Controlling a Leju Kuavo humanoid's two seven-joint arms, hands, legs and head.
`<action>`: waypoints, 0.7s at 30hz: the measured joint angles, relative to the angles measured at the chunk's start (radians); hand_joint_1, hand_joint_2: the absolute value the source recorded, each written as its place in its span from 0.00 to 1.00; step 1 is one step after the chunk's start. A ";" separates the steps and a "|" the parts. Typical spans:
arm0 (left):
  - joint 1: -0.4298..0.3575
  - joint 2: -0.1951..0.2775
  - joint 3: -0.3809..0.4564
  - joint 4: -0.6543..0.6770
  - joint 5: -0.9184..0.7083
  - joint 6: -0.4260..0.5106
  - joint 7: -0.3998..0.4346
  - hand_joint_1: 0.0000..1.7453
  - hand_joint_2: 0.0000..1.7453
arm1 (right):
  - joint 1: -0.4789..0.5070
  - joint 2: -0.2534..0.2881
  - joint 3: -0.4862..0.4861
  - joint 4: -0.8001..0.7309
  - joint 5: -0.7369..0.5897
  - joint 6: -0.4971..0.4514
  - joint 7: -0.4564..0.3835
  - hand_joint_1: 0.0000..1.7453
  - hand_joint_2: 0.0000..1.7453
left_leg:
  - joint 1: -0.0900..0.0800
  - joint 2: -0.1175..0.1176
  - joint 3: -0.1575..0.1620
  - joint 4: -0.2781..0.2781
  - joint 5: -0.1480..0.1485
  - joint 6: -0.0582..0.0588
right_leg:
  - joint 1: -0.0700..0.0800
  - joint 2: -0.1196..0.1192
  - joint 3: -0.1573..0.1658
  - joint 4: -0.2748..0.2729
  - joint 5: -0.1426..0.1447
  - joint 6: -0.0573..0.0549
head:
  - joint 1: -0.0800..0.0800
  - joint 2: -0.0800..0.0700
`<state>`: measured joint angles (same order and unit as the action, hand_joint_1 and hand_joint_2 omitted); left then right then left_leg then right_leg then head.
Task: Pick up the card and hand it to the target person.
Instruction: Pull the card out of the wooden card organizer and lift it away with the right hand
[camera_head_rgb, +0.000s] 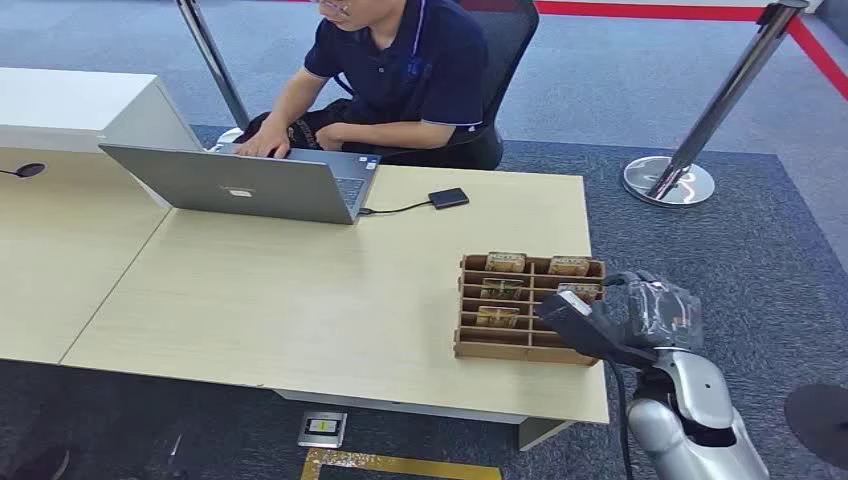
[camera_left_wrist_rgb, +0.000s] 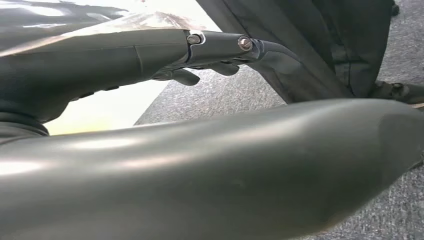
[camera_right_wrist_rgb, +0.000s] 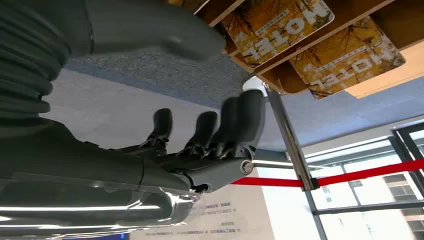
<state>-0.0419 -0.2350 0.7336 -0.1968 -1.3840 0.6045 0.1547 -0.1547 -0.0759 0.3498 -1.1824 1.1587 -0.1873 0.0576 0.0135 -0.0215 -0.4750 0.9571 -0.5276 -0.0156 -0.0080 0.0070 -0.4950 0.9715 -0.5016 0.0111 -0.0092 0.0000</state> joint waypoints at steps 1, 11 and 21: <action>0.000 0.000 0.000 0.000 0.000 0.000 0.000 0.00 0.00 | 0.001 0.000 0.000 -0.003 0.001 -0.001 0.002 0.27 1.00 | 0.000 0.000 0.000 0.000 0.000 0.000 | 0.000 0.000 0.000 0.000 0.000 0.000 | 0.000 0.000; 0.000 0.000 0.000 0.001 -0.007 0.001 0.001 0.00 0.00 | 0.044 0.000 0.001 -0.070 0.024 -0.009 0.031 0.24 1.00 | 0.000 0.000 0.000 0.000 0.000 0.000 | 0.000 0.000 0.000 0.000 0.000 0.000 | 0.000 0.000; 0.000 0.000 0.000 0.001 -0.017 0.001 0.001 0.00 0.00 | 0.098 0.000 0.002 -0.109 0.034 0.001 0.047 0.43 1.00 | 0.000 0.000 0.000 0.000 0.000 0.000 | 0.000 0.000 0.000 0.000 0.000 0.000 | 0.000 0.000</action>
<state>-0.0420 -0.2350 0.7336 -0.1957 -1.4009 0.6058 0.1559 -0.0572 -0.0759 0.3515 -1.2909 1.1926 -0.1863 0.1051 0.0135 -0.0214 -0.4750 0.9571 -0.5276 -0.0156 -0.0080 0.0070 -0.4951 0.9714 -0.5016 0.0111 -0.0091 0.0000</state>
